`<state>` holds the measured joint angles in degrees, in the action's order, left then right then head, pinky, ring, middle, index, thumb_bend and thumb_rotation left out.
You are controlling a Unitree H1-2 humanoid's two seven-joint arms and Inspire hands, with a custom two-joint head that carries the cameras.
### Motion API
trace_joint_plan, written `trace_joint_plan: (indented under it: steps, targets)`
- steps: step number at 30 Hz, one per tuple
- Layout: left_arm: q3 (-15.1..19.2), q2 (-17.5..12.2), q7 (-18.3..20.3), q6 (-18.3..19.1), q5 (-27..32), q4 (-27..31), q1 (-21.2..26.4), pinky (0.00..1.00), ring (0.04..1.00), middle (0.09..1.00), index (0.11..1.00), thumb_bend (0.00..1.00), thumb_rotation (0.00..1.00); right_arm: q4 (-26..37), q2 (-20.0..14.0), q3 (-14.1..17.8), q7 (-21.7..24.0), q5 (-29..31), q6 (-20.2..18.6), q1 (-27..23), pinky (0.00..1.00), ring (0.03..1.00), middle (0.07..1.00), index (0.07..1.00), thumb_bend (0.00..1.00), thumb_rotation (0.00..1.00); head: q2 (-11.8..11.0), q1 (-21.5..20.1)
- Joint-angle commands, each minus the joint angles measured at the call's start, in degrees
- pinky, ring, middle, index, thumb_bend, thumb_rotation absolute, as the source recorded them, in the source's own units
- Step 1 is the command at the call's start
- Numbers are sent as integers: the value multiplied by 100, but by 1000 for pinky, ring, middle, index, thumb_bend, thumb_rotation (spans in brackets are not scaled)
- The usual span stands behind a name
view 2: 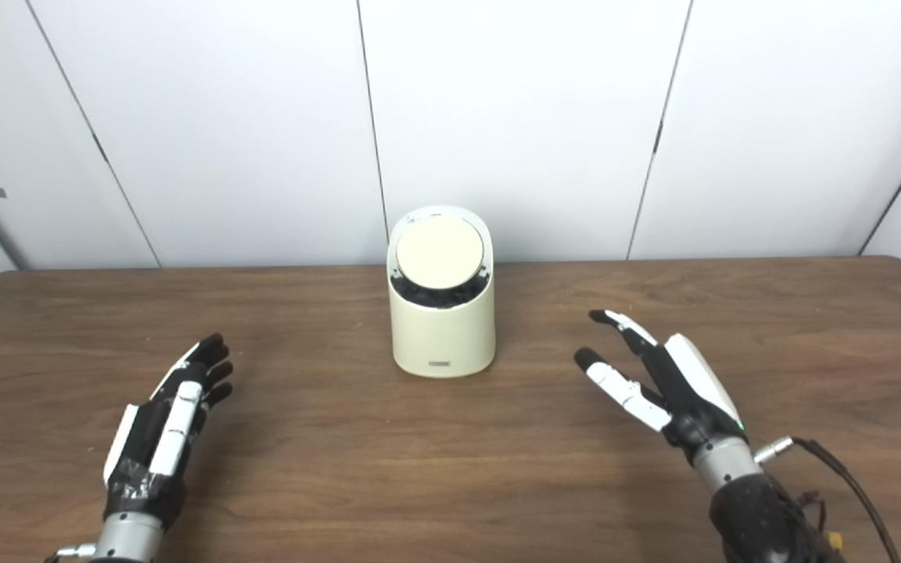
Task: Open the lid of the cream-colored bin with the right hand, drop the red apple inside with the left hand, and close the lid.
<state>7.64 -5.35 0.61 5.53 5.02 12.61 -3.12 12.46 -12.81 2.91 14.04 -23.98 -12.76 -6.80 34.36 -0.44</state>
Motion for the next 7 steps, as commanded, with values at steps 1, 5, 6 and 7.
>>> trace_joint_plan:
  steps: [1, 5, 6, 7]
  targets:
    - [50, -50, 39, -355, 89, 171, 21, 907, 909, 914, 907, 524, 782, 53, 124, 141, -199, 553, 240, -96, 833, 897, 920, 899, 531, 1000, 15, -4]
    - [82, -35, 25, -570, 45, 132, -154, 898, 904, 904, 893, 524, 772, -176, 439, 388, -309, 1502, 431, 87, 874, 929, 941, 925, 536, 1000, 40, -34]
    - [79, -38, 18, -591, 15, 132, -192, 903, 905, 904, 894, 535, 774, -232, 485, 417, -334, 1645, 494, 116, 897, 938, 945, 932, 528, 1000, 44, -60]
    - [72, -46, 16, -626, -22, 126, -233, 905, 905, 905, 893, 543, 774, -275, 527, 433, -366, 1763, 558, 152, 912, 944, 948, 937, 523, 1000, 67, -78]
